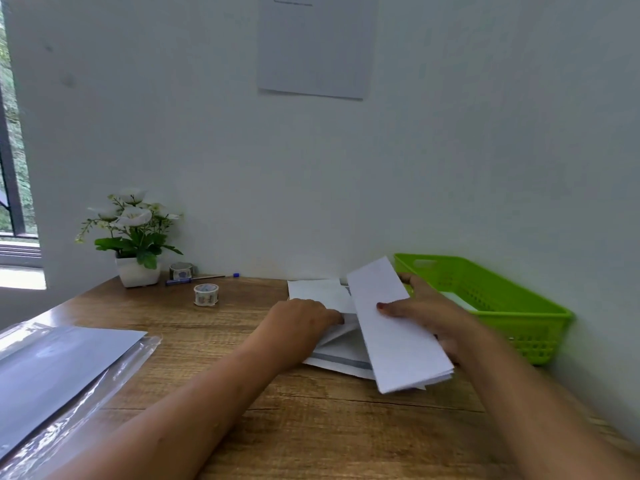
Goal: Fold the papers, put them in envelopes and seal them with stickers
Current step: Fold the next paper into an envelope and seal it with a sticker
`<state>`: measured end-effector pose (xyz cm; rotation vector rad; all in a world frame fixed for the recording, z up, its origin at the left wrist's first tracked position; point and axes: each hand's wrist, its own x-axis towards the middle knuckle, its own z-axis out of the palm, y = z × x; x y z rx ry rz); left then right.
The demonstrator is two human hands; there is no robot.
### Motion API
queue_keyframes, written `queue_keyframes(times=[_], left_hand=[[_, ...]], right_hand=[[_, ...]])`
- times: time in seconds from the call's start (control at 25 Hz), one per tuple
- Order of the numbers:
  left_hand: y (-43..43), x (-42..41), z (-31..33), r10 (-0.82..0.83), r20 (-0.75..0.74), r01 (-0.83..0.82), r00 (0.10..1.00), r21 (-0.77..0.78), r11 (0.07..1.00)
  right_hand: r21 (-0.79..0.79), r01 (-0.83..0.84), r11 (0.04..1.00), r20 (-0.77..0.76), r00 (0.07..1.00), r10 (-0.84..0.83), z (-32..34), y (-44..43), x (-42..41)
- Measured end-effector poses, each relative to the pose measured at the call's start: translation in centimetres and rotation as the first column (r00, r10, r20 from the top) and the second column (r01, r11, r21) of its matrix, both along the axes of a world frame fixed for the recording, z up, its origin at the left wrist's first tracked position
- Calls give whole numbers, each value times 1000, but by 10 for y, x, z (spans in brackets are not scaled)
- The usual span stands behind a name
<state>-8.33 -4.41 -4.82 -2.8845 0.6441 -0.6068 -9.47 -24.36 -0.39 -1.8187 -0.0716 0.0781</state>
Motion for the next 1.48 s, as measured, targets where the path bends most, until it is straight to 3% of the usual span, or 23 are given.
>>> queue_keyframes(times=[0.12,0.16,0.28,0.4,0.52,0.68,0.88,1.08,1.48], left_hand=[[7,2,-3,-27,-67,22,997,-74,997],[8,2,-3,-47,-91,36,995,-112,993],[11,4,-1,-92,-150,56,984,-230,972],[9,6,-3,-137,-185,70,973,-330,941],[7,6,-4,-195,-170,87,966,-499,862],[7,6,-4,-177,-101,83,979,-595,799],[8,5,-5,-223,-53,153,973,-575,804],[6,1,-2,-232,33,203,972,-613,763],[0,-5,6,-188,11,172,982,-470,866]], right_hand=[[-385,-28,922,77,995,62,18,-20,-3],[-417,-95,904,73,988,137,21,-28,-1],[-251,-310,917,-25,949,314,22,-37,-6],[-236,-428,872,-58,902,427,20,-40,-10],[-111,-481,870,-137,874,466,21,-44,-18],[-40,-564,825,-195,814,548,16,-44,-13],[-126,-571,811,-213,814,540,7,-40,-9],[-27,-619,785,-229,769,598,3,-48,-3],[14,-632,775,-249,749,614,13,-45,-22]])
